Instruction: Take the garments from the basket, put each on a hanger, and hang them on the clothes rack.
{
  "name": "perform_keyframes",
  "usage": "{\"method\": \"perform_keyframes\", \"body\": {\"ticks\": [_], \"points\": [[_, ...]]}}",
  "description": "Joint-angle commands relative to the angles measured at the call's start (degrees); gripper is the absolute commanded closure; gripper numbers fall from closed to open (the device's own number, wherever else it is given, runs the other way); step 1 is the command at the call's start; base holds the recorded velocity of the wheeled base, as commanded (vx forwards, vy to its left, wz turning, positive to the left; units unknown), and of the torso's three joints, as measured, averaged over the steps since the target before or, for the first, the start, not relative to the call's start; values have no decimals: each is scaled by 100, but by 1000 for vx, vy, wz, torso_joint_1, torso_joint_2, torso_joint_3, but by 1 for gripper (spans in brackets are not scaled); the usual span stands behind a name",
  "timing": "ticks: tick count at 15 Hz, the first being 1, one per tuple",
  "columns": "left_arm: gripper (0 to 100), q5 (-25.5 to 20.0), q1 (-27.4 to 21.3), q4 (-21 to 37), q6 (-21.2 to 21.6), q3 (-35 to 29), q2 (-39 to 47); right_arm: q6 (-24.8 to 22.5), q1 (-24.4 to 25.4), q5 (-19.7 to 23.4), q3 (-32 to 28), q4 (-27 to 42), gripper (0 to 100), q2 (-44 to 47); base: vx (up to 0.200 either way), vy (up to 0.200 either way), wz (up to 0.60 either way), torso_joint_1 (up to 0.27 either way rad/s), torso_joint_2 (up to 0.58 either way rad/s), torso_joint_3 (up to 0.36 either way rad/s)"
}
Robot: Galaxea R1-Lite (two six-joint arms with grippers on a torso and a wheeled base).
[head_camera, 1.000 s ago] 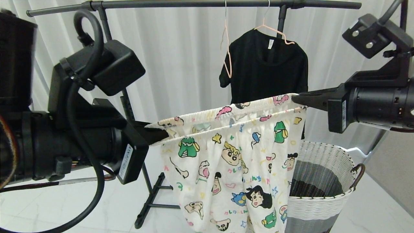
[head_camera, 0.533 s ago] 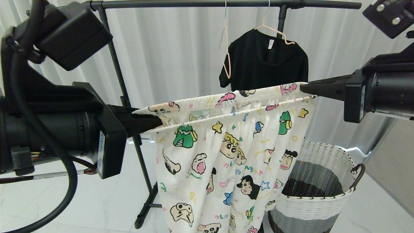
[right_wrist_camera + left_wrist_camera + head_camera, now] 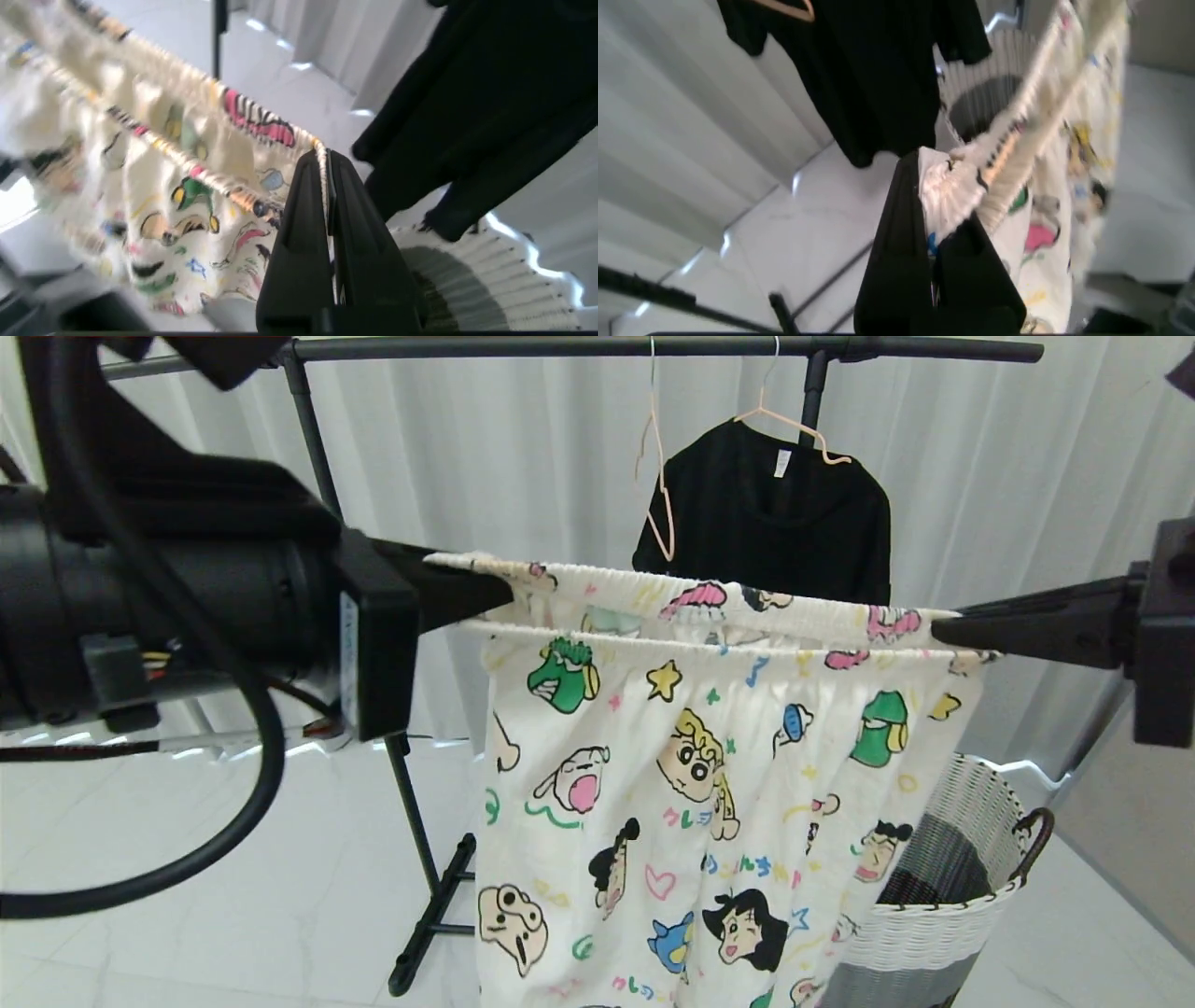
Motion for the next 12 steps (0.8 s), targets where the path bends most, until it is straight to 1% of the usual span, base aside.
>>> {"method": "perform_keyframes", "body": {"ticks": [1, 2, 4, 6, 9, 10, 11, 12], "points": [[100, -43, -3, -482, 157, -293, 687, -2, 328, 89, -10, 341, 100, -451, 0, 0, 0, 0, 0, 0], [100, -148, -3, -632, 280, -416, 845, -2, 504, 89, -1, 508, 100, -513, 0, 0, 0, 0, 0, 0], [100, -394, -3, -641, 350, -671, 1073, -2, 838, 80, 34, 728, 100, -574, 0, 0, 0, 0, 0, 0], [100, -394, -3, -641, 359, -777, 1126, -2, 935, 80, 52, 737, 100, -548, 0, 0, 0, 0, 0, 0], [100, -377, -3, -632, 350, -689, 1029, -2, 900, 63, 87, 728, 100, -548, 0, 0, 0, 0, 0, 0], [100, -377, -3, -561, 341, -645, 924, -2, 821, 63, 87, 719, 100, -522, 0, 0, 0, 0, 0, 0], [100, -377, -12, -351, 324, -575, 748, -2, 627, 72, 69, 684, 100, -434, 0, 0, 0, 0, 0, 0], [100, -386, -38, 27, 271, -548, 555, -2, 495, 89, 34, 552, 100, -328, 0, 0, 0, 0, 0, 0]]}}
